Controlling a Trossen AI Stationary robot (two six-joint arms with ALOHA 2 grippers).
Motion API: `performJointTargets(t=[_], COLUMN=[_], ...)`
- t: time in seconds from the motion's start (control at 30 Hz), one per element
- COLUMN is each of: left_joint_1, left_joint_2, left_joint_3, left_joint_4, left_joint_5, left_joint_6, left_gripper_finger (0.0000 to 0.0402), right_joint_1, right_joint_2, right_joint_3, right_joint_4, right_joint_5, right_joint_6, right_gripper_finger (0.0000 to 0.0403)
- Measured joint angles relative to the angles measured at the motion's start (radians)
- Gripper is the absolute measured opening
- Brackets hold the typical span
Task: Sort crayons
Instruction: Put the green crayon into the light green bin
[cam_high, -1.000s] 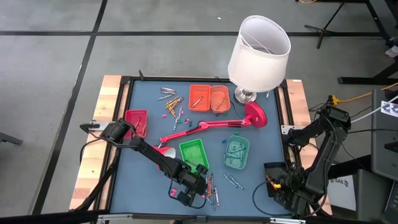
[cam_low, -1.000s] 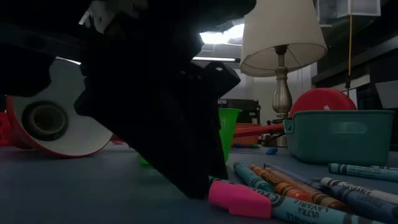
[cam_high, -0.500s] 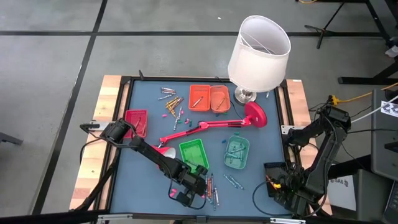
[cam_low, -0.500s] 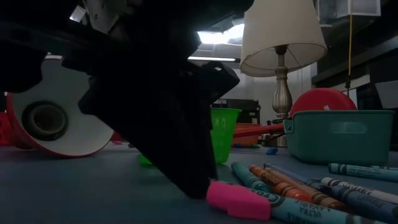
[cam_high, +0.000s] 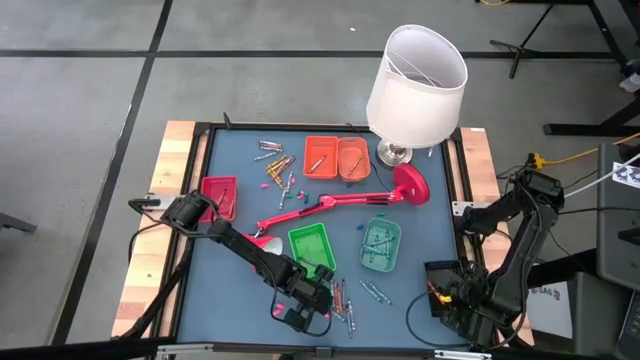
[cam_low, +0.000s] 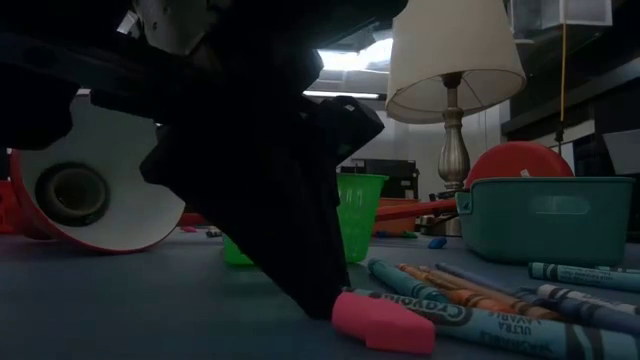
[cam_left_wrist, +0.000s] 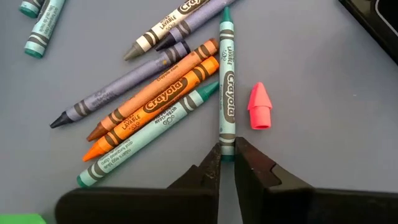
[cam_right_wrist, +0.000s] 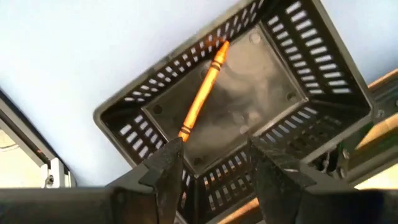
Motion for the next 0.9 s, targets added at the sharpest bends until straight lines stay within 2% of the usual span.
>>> performJointTargets(t=[0.43, 0.63, 0.9], left_joint_1=[0.003, 0.013, 0.082], left_joint_2=[-0.056, -0.088, -0.097], left_joint_3=[-0.002, -0.002, -0.001], left_joint_4=[0.002, 0.036, 0.150], left_joint_5=[-0.037, -0.082, -0.248], left_joint_6=[-0.023, -0.032, -0.047], left_gripper_finger=[0.0013, 0.0013, 0.0013], right_joint_1=[0.000, 0.000, 0.000], right_joint_2=[0.000, 0.000, 0.000], right_joint_3=[0.029, 0.086, 0.094], right_joint_4=[0.054, 0.048, 0.056], right_joint_5=[0.101, 0.261, 0.485], right_joint_6=[0.000, -0.020, -0.034], right_gripper_finger=[0.0175, 0.0175, 0.0175])
